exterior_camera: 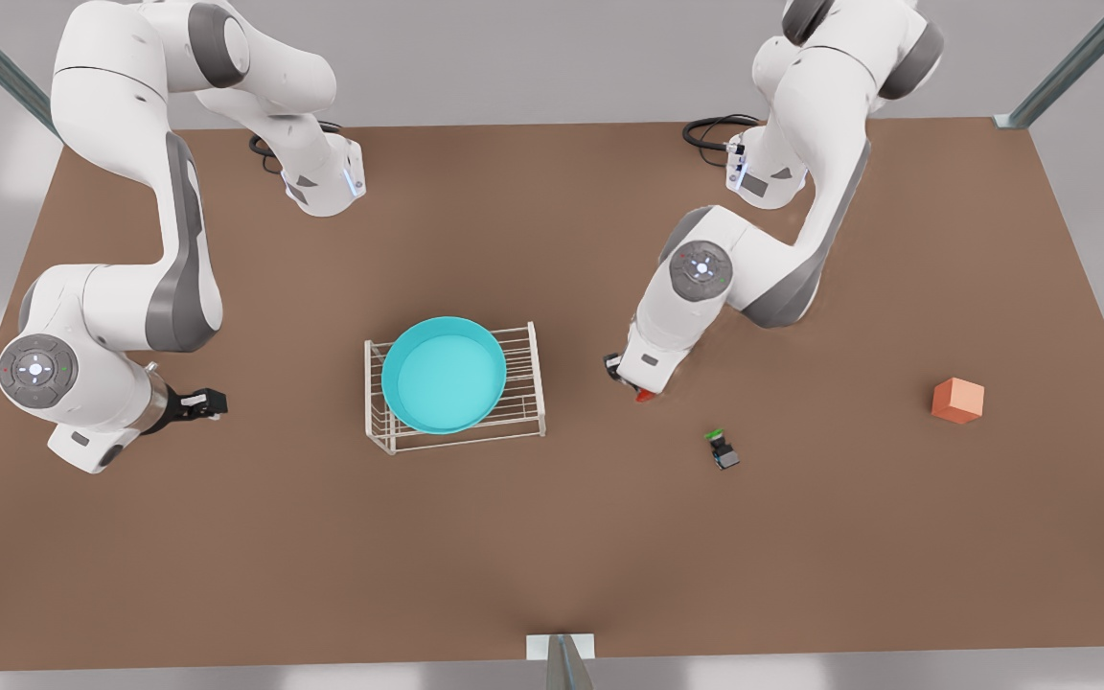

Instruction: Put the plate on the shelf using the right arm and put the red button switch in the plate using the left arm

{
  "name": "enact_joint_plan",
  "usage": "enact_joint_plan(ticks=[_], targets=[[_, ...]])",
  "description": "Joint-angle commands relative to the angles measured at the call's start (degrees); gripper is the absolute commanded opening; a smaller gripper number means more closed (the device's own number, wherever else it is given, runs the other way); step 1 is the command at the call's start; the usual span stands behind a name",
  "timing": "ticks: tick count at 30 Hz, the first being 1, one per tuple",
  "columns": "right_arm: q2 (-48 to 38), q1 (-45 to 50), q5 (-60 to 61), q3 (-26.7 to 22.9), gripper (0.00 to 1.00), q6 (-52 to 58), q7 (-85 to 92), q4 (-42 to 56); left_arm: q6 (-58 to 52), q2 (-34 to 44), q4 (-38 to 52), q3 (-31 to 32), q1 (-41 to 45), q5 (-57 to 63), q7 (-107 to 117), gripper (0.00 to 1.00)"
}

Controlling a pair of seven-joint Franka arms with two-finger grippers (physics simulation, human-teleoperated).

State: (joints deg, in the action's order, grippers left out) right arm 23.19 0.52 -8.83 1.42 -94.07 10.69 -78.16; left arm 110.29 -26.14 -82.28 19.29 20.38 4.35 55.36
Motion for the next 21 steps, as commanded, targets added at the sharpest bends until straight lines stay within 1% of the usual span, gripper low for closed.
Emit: enact_joint_plan(ticks=[1, 2, 3, 5, 7, 9, 11, 13, 15, 16, 17, 18, 20, 21], targets=[[-0.1, 0.0, 0.0, 0.0, 1.0, 0.0, 0.0, 0.0, -3.3, -2.0, 2.8, 0.4, 3.4, -0.4, 46.5, 0.43], [-0.1, 0.0, 0.0, 0.0, 1.0, 0.0, 0.1, 0.0, -3.3, -4.4, 6.7, 0.5, 4.9, -0.4, 46.9, 0.43], [-0.1, 0.0, 0.0, 0.0, 1.0, 0.0, 0.1, 0.0, -0.7, -6.2, 8.4, 0.4, 6.9, -0.3, 49.4, 0.43], [-0.1, 0.0, 0.0, 0.0, 1.0, 0.0, 0.1, 0.0, 10.5, -9.9, 8.9, 0.3, 11.3, 0.1, 52.3, 0.43], [-0.1, 0.0, 0.0, 0.0, 1.0, 0.0, 0.1, 0.0, 15.8, -14.8, 15.6, 0.3, 13.1, 0.9, 52.1, 0.43], [-0.1, 0.0, 0.0, 0.0, 1.0, 0.0, 0.1, 0.0, 27.6, -16.3, 15.7, 0.3, 14.9, 0.9, 52.3, 0.43], [-0.1, 0.0, 0.0, 0.0, 1.0, 0.0, 0.1, 0.0, 29.6, -16.5, 15.8, 0.5, 15.4, 0.8, 52.9, 0.43], [-0.1, 0.0, 0.0, 0.0, 1.0, 0.0, 0.1, 0.0, 40.5, -19.6, 15.9, 0.4, 16.1, 0.8, 53.1, 0.43], [-0.1, 0.0, 0.0, 0.0, 1.0, 0.0, 0.1, 0.0, 47.4, -21.8, 16.7, 0.5, 17.2, 0.8, 54.1, 0.44], [-0.1, 0.0, 0.0, 0.0, 1.0, 0.0, 0.1, 0.0, 49.0, -22.6, 16.6, 0.4, 17.8, 0.8, 53.5, 0.63], [-0.1, 0.0, 0.0, 0.0, 1.0, 0.0, 0.1, 0.0, 48.4, -22.6, 16.6, 0.3, 17.9, 0.9, 53.0, 1.0], [-0.1, 0.0, 0.0, 0.0, 1.0, 0.0, 0.1, 0.0, 46.2, -22.2, 16.6, 0.3, 17.8, 0.9, 51.6, 1.0], [-0.1, 0.0, 0.0, 0.0, 1.0, 0.0, 0.1, 0.0, 45.5, -22.1, 16.2, 0.3, 17.8, 1.4, 50.3, 1.0], [-0.1, 0.0, 0.0, 0.0, 1.0, 0.0, 0.1, 0.0, 40.7, -21.0, 15.7, 0.5, 17.1, 1.7, 48.0, 1.0]])
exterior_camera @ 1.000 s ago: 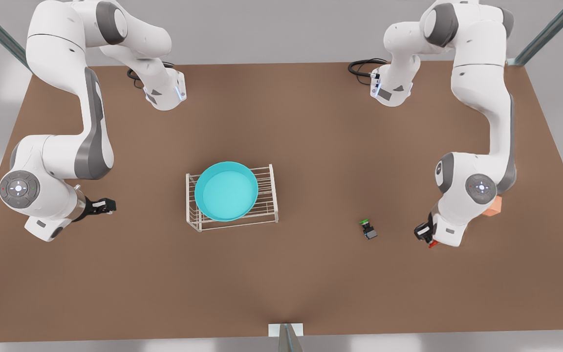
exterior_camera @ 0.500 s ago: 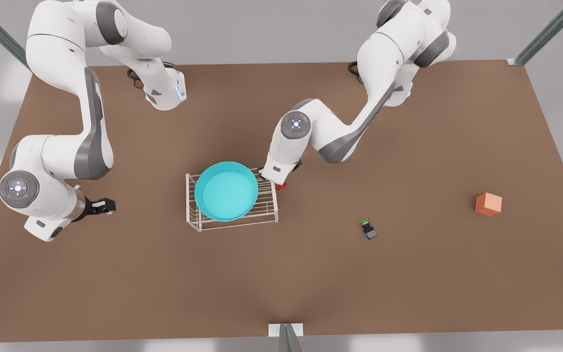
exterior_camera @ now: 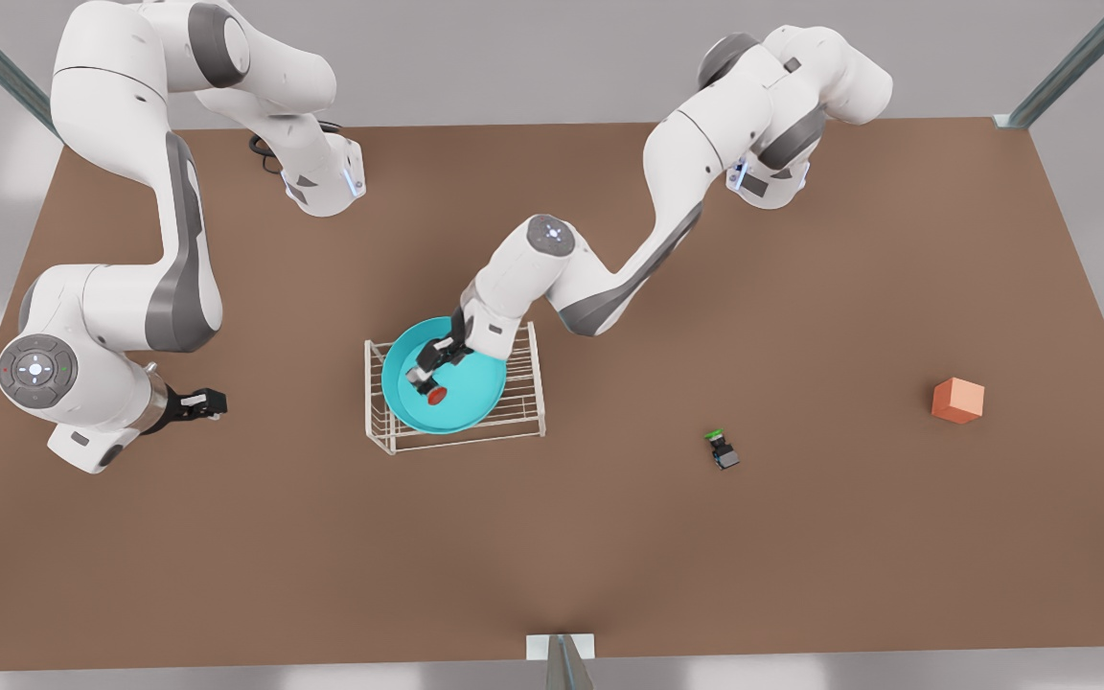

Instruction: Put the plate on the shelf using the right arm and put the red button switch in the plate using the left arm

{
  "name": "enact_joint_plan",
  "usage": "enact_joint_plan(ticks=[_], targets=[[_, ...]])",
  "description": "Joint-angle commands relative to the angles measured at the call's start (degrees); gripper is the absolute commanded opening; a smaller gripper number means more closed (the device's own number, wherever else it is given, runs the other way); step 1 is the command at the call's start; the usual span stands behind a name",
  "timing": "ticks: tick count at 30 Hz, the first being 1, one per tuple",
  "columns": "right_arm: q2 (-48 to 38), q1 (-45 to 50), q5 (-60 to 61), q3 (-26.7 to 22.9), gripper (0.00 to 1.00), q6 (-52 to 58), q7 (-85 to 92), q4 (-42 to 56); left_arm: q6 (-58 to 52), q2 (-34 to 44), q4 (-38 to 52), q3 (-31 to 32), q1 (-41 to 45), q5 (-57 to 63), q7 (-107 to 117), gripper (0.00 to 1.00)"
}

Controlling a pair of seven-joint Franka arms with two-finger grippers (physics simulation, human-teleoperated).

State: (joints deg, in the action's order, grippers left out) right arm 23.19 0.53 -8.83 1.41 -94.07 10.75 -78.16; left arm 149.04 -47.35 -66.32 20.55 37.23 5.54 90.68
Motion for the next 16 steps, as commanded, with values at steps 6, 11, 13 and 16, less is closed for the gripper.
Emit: enact_joint_plan(ticks=[6, 11, 13, 16], targets=[[-0.1, 0.0, 0.0, 0.0, 1.0, 0.0, 0.1, 0.0, -69.1, 15.2, -1.4, 12.5, -36.1, 10.5, -58.9, 1.0], [-0.1, 0.0, 0.0, -0.1, 1.0, 0.0, 0.1, 0.0, -39.3, 48.1, -44.7, -20.5, -28.3, -7.1, -93.9, 1.0], [-0.1, 0.0, 0.0, -0.1, 1.0, 0.0, 0.1, 0.0, -48.2, 41.1, -30.3, -19.9, -27.2, -6.2, -86.6, 1.0], [-0.1, -0.1, 0.0, -0.1, 1.0, 0.0, 0.1, 0.0, -48.6, 39.1, -28.5, -19.7, -25.0, -6.2, -86.8, 1.0]])
